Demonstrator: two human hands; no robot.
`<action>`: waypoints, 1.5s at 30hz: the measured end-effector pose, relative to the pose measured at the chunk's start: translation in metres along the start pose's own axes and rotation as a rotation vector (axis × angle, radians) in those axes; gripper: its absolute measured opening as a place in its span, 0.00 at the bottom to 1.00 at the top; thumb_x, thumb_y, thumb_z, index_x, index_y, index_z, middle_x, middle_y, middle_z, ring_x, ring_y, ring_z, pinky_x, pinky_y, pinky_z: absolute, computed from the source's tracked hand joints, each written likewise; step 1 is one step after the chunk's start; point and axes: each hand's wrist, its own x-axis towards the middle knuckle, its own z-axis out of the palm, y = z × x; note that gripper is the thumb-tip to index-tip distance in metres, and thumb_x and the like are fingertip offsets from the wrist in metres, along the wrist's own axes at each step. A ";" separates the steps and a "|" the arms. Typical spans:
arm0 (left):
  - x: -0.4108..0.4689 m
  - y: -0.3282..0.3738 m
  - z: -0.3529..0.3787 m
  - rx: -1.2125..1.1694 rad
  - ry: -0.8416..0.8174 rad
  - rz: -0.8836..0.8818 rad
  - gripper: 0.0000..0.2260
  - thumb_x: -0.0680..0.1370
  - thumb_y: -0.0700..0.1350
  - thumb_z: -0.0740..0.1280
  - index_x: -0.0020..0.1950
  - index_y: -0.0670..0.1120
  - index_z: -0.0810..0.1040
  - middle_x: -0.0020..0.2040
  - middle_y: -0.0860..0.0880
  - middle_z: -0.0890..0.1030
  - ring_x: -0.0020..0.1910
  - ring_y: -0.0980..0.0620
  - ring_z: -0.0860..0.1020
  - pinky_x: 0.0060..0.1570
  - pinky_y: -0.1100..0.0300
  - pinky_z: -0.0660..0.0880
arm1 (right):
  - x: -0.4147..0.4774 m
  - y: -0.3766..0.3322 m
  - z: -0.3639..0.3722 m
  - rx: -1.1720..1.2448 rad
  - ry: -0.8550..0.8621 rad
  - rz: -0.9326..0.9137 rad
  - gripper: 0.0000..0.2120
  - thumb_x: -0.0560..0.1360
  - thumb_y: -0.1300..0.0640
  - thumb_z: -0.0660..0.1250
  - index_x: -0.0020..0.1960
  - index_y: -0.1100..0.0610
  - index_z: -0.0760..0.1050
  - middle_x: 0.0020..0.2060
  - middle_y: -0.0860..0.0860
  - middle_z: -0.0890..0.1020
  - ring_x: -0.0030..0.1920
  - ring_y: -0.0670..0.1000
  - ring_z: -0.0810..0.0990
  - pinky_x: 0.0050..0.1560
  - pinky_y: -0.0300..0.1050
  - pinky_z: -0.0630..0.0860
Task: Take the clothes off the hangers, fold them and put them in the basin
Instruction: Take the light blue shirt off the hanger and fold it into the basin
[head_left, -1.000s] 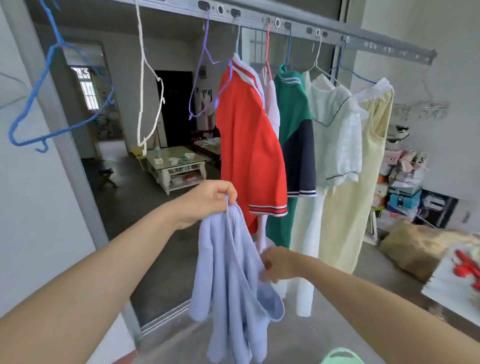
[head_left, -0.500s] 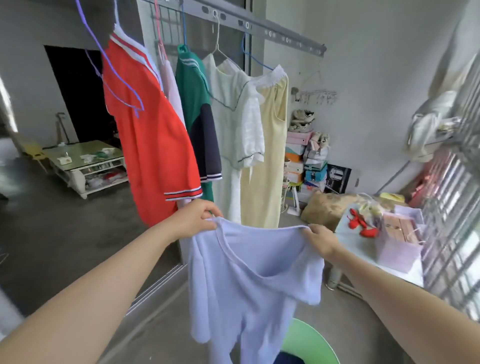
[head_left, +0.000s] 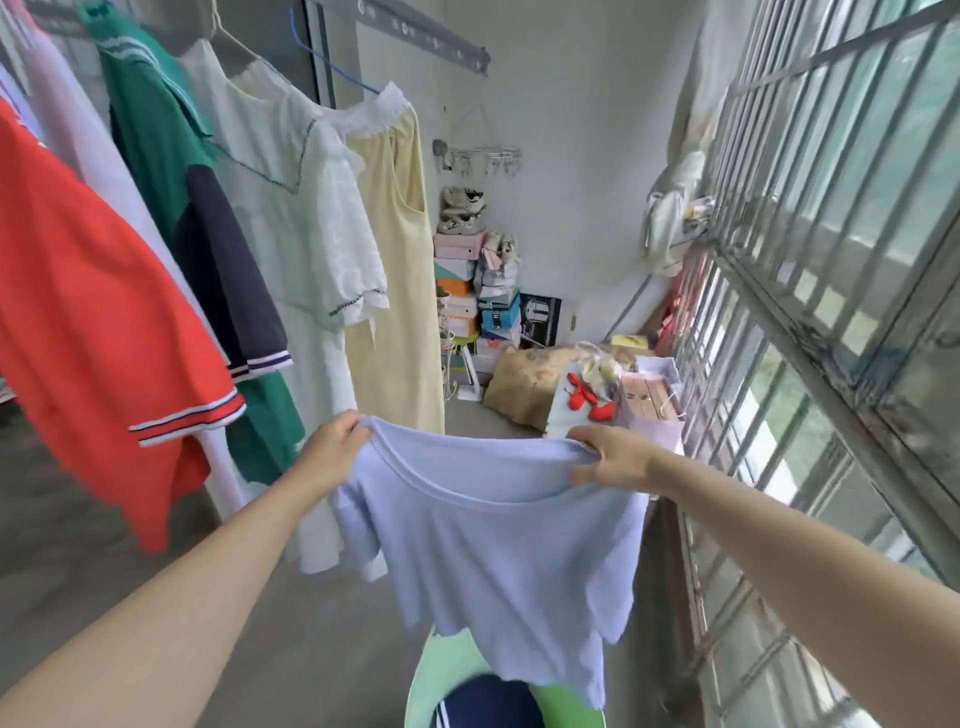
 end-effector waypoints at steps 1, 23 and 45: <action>0.008 0.004 0.003 0.038 0.017 0.037 0.10 0.81 0.43 0.59 0.42 0.40 0.70 0.34 0.48 0.70 0.37 0.48 0.68 0.34 0.58 0.62 | 0.001 0.002 -0.006 -0.014 -0.060 0.020 0.25 0.70 0.51 0.69 0.64 0.55 0.69 0.56 0.51 0.76 0.54 0.52 0.74 0.54 0.44 0.71; 0.099 -0.003 0.021 0.305 -0.212 0.266 0.18 0.76 0.49 0.68 0.35 0.46 0.61 0.30 0.49 0.65 0.33 0.47 0.64 0.33 0.55 0.58 | 0.032 0.033 0.015 0.104 0.170 0.416 0.17 0.80 0.61 0.55 0.32 0.55 0.64 0.31 0.54 0.72 0.40 0.59 0.77 0.30 0.40 0.66; 0.085 0.045 0.075 -0.606 -0.259 -0.336 0.09 0.76 0.33 0.66 0.42 0.43 0.68 0.44 0.40 0.78 0.44 0.46 0.83 0.48 0.55 0.80 | 0.070 0.046 0.035 0.506 0.467 0.426 0.08 0.65 0.62 0.72 0.31 0.59 0.75 0.27 0.52 0.70 0.31 0.49 0.65 0.29 0.40 0.62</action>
